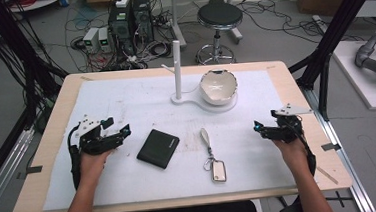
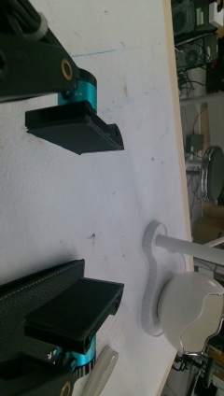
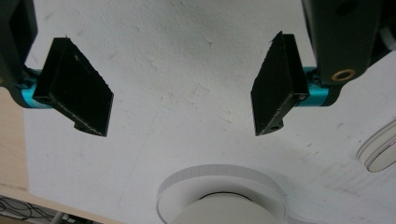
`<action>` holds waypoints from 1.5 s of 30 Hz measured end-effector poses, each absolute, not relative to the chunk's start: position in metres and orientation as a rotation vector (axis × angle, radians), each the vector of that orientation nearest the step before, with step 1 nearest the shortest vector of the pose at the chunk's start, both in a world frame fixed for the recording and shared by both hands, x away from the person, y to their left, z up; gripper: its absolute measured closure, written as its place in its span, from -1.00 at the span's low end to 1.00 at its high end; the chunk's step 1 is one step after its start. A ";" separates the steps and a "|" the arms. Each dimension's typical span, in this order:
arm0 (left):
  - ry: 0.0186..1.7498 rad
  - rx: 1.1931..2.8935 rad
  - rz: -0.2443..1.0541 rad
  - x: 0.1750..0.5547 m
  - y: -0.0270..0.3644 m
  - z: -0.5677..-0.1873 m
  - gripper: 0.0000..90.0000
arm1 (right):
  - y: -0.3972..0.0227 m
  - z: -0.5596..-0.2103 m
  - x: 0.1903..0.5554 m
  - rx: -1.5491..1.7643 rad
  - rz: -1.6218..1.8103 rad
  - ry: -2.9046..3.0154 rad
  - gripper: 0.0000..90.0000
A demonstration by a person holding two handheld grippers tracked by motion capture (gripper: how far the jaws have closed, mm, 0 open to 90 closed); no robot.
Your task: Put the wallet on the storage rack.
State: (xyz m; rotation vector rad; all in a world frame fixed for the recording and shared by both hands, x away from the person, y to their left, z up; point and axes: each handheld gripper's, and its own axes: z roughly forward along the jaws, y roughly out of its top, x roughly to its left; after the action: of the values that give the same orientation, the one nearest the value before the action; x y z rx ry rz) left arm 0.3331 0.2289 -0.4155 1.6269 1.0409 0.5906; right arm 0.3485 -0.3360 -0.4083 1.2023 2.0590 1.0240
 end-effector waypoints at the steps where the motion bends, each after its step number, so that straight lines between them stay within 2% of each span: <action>1: 1.039 1.626 0.590 0.332 0.229 -0.415 -0.41 | -0.336 -0.408 0.349 1.203 1.027 2.060 -0.52; 12: 1.051 1.632 0.519 0.331 0.228 -0.423 -0.41 | -0.330 -0.411 0.353 1.184 1.041 2.082 -0.52; 21: 1.099 1.710 0.477 0.334 0.216 -0.430 -0.43 | -0.330 -0.412 0.354 1.207 1.033 2.084 -0.52; 28: 1.106 1.885 0.380 0.340 0.193 -0.440 -0.41 | -0.329 -0.410 0.350 1.206 1.024 2.082 -0.52; 38: 1.087 1.980 0.317 0.343 0.177 -0.446 -0.39 | -0.328 -0.412 0.351 1.193 1.015 2.107 -0.52; 40: 1.080 1.978 0.305 0.343 0.177 -0.446 -0.34 | -0.328 -0.412 0.352 1.196 1.018 2.111 -0.52; 41: 1.071 1.978 0.287 0.342 0.178 -0.446 -0.16 | -0.327 -0.413 0.352 1.196 1.018 2.116 -0.52; 45: 1.063 1.961 0.198 0.342 0.176 -0.448 -0.07 | -0.326 -0.413 0.353 1.187 1.020 2.121 -0.52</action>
State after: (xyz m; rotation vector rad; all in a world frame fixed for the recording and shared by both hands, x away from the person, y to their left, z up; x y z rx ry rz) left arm 0.3424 0.1763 -0.4483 1.9607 1.0628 0.1980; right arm 0.3527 -0.3258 -0.4127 1.1868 2.1214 1.0196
